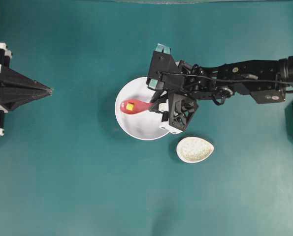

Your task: Scoop the yellow hexagonal prism block from the bowl with a spoon using the right arm.

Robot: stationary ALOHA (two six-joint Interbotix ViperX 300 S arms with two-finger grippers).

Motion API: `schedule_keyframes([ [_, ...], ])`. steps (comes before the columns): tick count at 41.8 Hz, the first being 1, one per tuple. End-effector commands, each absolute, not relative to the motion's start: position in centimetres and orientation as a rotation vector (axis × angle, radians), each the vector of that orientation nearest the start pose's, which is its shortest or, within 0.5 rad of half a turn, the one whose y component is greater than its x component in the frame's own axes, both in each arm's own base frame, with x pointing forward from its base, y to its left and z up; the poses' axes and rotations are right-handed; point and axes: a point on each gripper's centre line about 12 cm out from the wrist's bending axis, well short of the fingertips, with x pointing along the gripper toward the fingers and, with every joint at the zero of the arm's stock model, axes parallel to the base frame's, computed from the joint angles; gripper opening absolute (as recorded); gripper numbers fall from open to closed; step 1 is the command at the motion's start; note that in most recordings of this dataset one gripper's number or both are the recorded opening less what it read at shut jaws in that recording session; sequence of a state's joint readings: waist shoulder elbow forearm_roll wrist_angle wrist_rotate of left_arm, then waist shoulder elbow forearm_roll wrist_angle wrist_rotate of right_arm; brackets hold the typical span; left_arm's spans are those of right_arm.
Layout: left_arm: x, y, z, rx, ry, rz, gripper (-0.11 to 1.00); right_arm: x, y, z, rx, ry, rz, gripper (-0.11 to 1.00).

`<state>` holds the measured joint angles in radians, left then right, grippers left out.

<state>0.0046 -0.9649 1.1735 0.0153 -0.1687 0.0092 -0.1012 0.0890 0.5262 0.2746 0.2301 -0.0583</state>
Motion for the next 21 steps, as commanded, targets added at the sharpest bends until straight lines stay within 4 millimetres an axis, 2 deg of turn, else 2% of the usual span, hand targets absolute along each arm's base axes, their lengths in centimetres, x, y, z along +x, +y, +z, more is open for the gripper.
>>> schedule_keyframes([
  [1,20.2,0.1,28.6,0.029,0.026,0.003,0.01,40.9,-3.4,17.6,0.269,0.778,-0.124,0.25],
  [11,20.2,0.1,28.6,0.027,0.026,0.001,0.01,40.6,-3.2,18.0,0.265,0.741,-0.127,0.25],
  [21,20.2,0.1,28.5,0.027,0.029,0.001,0.01,39.3,-3.1,18.7,0.258,0.67,-0.137,0.25],
])
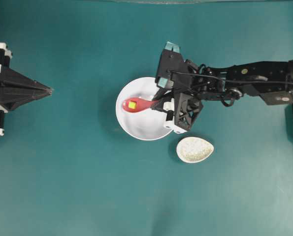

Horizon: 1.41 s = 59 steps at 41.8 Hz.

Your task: Scoop the yellow hexagonal prism block from the bowl with a spoon using the right arm.

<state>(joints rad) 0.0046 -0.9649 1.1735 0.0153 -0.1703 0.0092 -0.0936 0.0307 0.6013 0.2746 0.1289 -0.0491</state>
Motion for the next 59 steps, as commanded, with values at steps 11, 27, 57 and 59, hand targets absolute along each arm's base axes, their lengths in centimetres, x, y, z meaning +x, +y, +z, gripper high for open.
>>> schedule_keyframes([
  [11,20.2,0.1,28.5,0.027,0.029,0.001,0.01,37.8,-2.9,19.7,0.259,0.565,-0.151,0.25],
  [27,20.2,0.1,28.5,0.027,0.029,0.001,0.01,35.6,-2.8,22.1,0.244,0.433,-0.153,0.25],
  [57,20.1,0.1,28.7,0.027,0.022,0.003,0.01,33.4,-2.4,29.1,0.236,0.337,-0.106,0.25],
  [59,20.1,0.1,28.7,0.027,0.022,0.001,0.01,33.4,-2.4,29.3,0.234,0.332,-0.105,0.25],
])
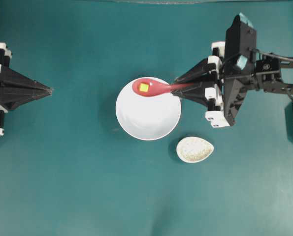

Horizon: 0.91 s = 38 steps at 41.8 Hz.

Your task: Scoop the yellow hexagonal prism block from the bowl with a spoon using the right arm.

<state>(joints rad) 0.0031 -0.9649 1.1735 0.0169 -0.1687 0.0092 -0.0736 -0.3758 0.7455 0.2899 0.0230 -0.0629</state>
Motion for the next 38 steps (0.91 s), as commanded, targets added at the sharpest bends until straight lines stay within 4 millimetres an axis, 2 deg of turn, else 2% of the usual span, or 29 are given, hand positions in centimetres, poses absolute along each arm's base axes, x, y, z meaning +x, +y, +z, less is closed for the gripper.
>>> schedule_keyframes([
  [1,20.13,0.08,28.65,0.026,0.022,0.003,0.01,33.37,-2.43,29.39,0.233,0.331,-0.105,0.25],
  [38,20.29,0.08,28.57,0.026,0.017,0.002,0.01,33.41,-2.54,29.94,0.236,0.294,-0.11,0.25],
])
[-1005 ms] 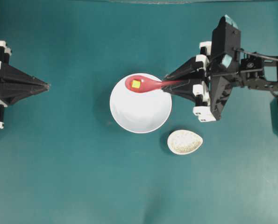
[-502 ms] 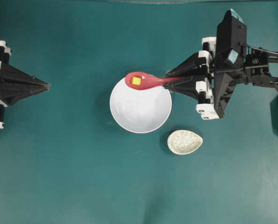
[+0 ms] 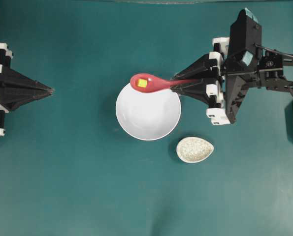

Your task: Scoop the yellow hexagonal prism block from the bowl with a spoon using the right arm.

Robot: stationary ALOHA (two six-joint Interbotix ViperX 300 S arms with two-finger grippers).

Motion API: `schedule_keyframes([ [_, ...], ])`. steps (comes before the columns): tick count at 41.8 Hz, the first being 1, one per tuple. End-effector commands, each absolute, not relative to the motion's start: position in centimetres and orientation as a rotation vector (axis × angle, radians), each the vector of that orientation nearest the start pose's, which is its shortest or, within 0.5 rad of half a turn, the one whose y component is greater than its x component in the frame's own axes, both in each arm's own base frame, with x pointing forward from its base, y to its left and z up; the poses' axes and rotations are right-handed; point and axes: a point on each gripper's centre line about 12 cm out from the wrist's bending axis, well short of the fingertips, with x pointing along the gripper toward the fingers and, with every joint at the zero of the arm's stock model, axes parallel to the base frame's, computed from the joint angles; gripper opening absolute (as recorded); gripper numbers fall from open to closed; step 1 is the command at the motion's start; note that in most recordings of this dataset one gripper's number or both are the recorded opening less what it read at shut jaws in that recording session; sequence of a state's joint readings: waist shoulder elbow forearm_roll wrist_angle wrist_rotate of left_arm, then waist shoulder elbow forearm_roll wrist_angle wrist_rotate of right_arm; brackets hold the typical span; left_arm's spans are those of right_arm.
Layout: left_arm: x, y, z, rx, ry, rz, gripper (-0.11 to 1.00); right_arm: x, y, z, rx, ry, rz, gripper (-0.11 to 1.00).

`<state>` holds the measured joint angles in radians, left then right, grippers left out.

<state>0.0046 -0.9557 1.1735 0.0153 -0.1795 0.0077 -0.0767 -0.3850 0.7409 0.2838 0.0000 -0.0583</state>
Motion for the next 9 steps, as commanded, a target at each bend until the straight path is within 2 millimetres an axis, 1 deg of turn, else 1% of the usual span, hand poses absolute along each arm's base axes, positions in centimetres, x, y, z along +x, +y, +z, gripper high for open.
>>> schedule_keyframes([
  [1,20.29,0.08,28.57,0.026,0.017,0.002,0.01,33.41,-2.53,29.81,0.237,0.299,-0.111,0.25],
  [9,20.29,0.08,28.59,0.029,0.015,0.002,0.01,33.41,-2.53,29.81,0.237,0.299,-0.111,0.25],
])
